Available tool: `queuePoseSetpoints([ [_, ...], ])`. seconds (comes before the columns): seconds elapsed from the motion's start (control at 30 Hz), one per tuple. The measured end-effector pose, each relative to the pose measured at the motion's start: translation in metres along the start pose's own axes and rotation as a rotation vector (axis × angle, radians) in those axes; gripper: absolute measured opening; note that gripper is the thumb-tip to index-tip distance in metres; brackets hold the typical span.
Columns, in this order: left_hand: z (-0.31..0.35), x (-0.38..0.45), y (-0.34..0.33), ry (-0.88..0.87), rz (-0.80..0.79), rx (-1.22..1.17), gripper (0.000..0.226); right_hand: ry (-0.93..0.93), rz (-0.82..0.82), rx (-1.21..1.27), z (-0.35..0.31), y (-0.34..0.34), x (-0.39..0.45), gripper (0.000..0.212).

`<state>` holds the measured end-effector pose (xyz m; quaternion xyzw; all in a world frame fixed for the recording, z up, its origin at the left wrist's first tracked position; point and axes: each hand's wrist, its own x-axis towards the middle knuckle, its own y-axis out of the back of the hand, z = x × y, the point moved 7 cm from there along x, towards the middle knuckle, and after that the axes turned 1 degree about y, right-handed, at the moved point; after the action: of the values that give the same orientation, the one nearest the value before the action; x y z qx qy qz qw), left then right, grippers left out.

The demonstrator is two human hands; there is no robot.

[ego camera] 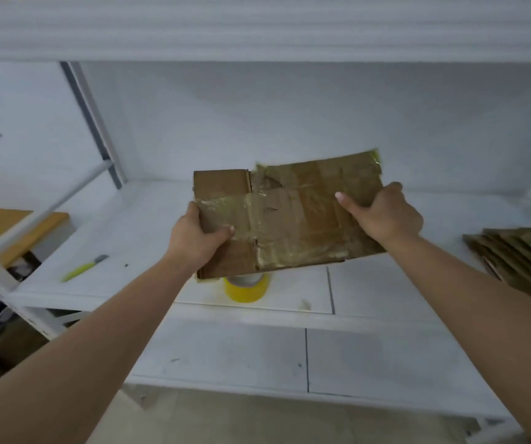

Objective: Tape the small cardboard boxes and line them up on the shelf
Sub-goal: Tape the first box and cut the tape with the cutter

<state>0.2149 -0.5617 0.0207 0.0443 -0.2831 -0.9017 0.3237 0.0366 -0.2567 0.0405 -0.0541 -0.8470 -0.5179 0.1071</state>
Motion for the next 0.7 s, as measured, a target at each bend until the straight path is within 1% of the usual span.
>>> queuePoseSetpoints([
  [0.13,-0.030,0.030,0.038,-0.009,0.029,-0.041,0.049,0.025,0.023,-0.007,-0.048,-0.024,-0.003,0.104],
  [0.27,-0.056,0.062,0.052,0.001,0.028,-0.070,0.053,0.031,0.036,0.026,-0.081,-0.053,0.008,0.103],
  [0.33,-0.069,0.080,0.060,0.017,0.032,-0.075,0.054,0.020,0.016,0.050,-0.098,-0.071,0.017,0.103],
  [0.4,-0.079,0.095,0.072,0.030,0.023,-0.061,0.064,0.008,-0.044,0.084,-0.115,-0.090,0.024,0.102],
  [0.47,-0.086,0.110,0.091,0.051,0.019,-0.050,0.083,0.021,-0.122,0.190,-0.132,-0.107,0.032,0.093],
  [0.5,-0.090,0.119,0.101,0.068,0.034,-0.023,0.081,0.038,-0.167,0.247,-0.141,-0.114,0.035,0.084],
  [0.57,-0.096,0.136,0.120,0.076,0.057,0.028,0.054,0.072,-0.253,0.314,-0.155,-0.126,0.039,0.060],
  [0.63,-0.100,0.152,0.129,0.081,0.023,0.026,0.028,0.059,-0.287,0.376,-0.161,-0.133,0.046,0.038],
  [0.67,-0.101,0.159,0.131,0.084,-0.011,0.013,0.022,0.027,-0.284,0.428,-0.161,-0.134,0.049,0.030],
  [0.7,-0.102,0.167,0.133,0.088,-0.053,-0.003,0.022,-0.021,-0.285,0.487,-0.159,-0.135,0.050,0.028],
])
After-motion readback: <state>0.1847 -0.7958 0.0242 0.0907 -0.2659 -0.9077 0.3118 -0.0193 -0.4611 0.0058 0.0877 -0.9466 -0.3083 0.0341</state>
